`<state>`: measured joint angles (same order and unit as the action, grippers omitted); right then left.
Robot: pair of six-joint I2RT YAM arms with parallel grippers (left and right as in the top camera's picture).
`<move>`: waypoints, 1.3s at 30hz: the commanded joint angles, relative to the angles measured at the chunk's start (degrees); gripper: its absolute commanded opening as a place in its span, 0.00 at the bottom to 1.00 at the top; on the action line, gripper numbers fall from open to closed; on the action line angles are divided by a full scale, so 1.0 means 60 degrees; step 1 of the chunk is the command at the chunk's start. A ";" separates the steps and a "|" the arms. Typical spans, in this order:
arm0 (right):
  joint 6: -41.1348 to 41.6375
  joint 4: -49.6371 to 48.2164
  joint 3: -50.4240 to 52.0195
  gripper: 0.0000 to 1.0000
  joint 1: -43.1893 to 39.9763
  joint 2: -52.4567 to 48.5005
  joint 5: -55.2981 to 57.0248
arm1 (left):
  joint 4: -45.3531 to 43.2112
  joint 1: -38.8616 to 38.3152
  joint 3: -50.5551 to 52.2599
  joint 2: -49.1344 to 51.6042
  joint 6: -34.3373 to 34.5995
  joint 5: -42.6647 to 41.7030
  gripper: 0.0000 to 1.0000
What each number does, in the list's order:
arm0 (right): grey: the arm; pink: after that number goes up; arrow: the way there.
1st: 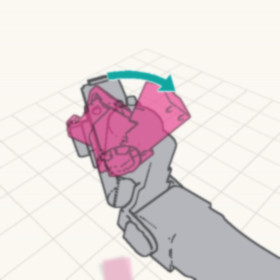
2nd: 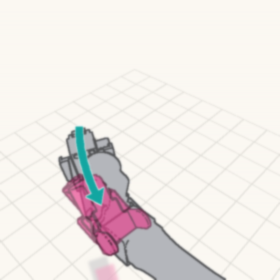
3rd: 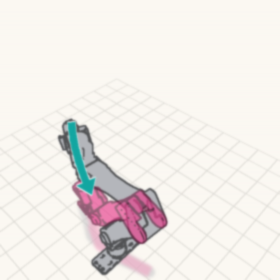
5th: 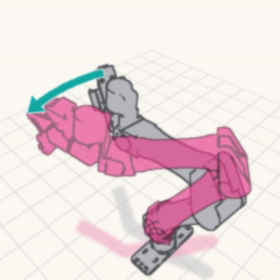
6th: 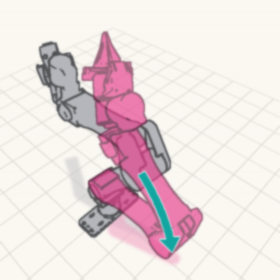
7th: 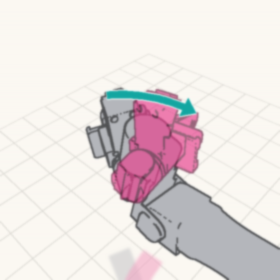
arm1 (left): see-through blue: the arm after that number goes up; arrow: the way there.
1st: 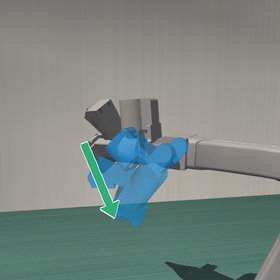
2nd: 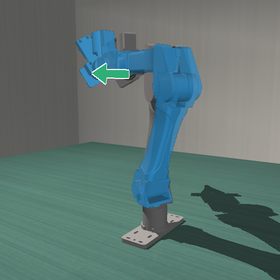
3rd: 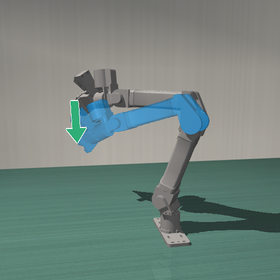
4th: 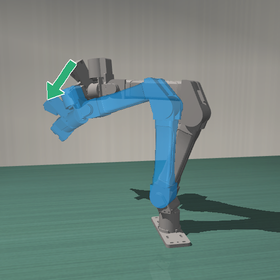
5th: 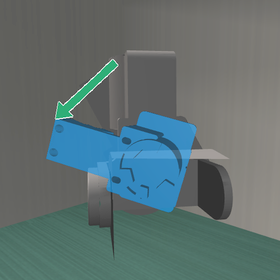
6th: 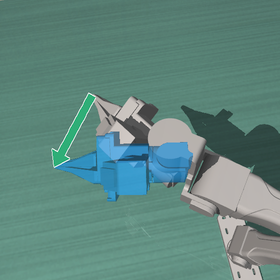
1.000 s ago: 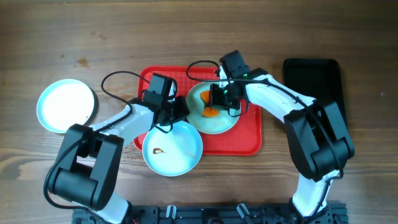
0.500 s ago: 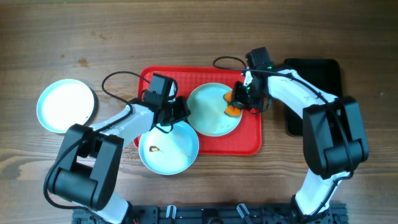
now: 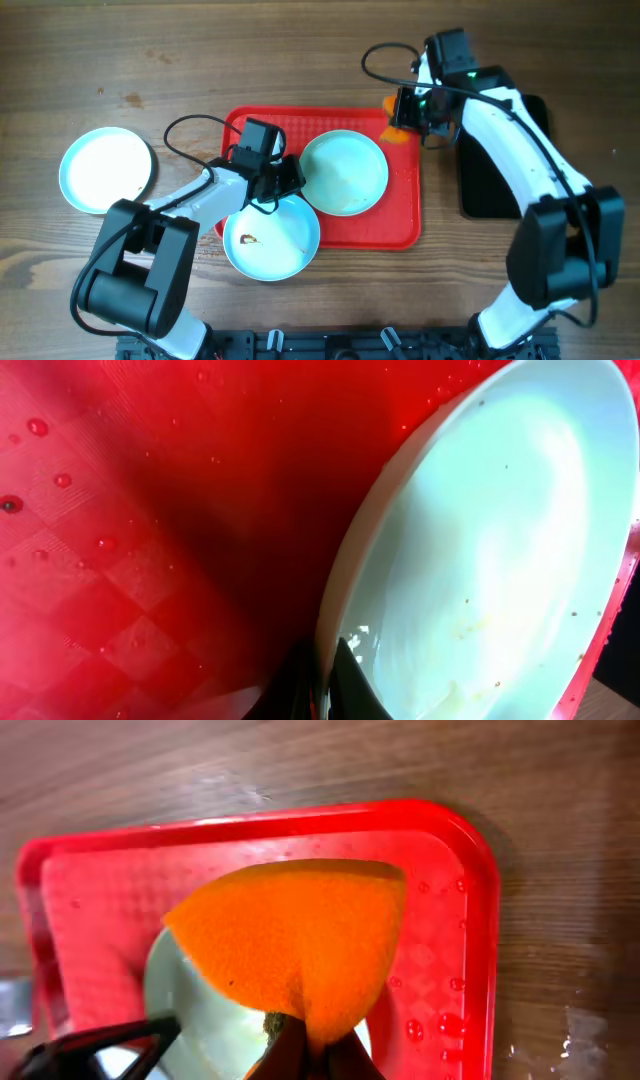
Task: Clean dirty plates on tray and stack at the side
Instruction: 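Wipe the held plate with the sponge in the right gripper, then carry the wiped plate with the left gripper onto the plate at left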
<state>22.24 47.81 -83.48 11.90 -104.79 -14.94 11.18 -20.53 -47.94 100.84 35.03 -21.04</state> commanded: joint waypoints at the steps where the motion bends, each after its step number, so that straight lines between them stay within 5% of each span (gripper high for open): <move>1: -0.0408 0.0193 -0.0178 0.04 0.0022 0.0448 -0.0178 | -0.0441 0.0066 0.0117 0.0124 0.0058 -0.0069 0.04; 10: -0.0685 0.0401 -0.0178 0.04 0.0022 0.0514 -0.0630 | -0.2801 0.0069 0.0113 0.0124 0.1249 -0.1388 0.04; 22: -0.0714 0.0637 -0.1100 0.04 -0.0572 0.0514 -0.0634 | -0.2725 0.0933 0.0117 0.0124 0.1872 -0.1016 0.04; 34: -0.0925 0.1249 -0.1231 0.04 -0.0678 0.0514 -0.0630 | -0.2656 0.4149 0.0113 -0.0477 0.1614 -0.0936 0.04; 39: -0.0922 0.1268 -0.1231 0.05 -0.0674 0.0514 -0.0670 | -0.0885 0.4754 0.0113 -0.1657 0.0754 0.0874 0.04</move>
<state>17.65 55.35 -89.32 7.70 -103.44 -17.98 1.39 6.55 -47.20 96.57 44.14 -23.68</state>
